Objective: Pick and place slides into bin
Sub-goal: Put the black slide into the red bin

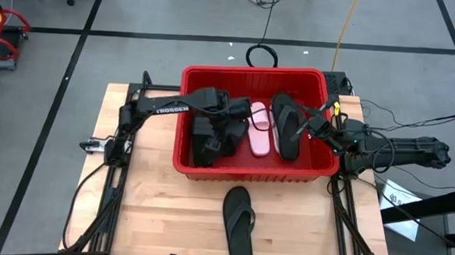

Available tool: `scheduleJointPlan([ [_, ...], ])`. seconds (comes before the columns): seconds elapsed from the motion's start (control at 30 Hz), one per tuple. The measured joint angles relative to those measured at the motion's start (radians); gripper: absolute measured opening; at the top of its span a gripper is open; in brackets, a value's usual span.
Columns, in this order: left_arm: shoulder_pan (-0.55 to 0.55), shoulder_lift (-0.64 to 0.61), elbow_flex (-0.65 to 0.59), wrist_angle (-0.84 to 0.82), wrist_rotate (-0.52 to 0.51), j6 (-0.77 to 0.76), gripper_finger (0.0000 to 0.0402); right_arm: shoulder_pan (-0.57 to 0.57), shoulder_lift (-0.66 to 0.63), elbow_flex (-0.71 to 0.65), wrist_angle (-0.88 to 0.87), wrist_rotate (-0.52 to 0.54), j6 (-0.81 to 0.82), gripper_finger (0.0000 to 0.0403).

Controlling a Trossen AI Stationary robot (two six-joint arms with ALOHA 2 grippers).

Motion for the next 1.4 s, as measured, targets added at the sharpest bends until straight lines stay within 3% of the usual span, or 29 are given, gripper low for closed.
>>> scheduleJointPlan([
  [0.2, -0.012, 0.0, -0.002, 0.019, -0.126, -0.023, 0.0088, 0.0, 0.0, 0.0, 0.0, 0.0, -0.002, 0.0],
  [0.77, -0.009, -0.002, -0.066, 0.092, -0.106, -0.083, 0.0088, 0.0, 0.0, 0.0, 0.0, 0.001, -0.012, 0.0],
  [1.1, -0.012, -0.001, -0.068, 0.097, -0.259, -0.045, 0.0088, 0.0, 0.0, 0.0, 0.0, 0.001, -0.01, 0.0],
  [1.4, -0.009, -0.001, -0.068, 0.12, -0.252, -0.072, 0.0088, 0.0, 0.0, 0.0, 0.0, 0.001, -0.008, 0.0],
])
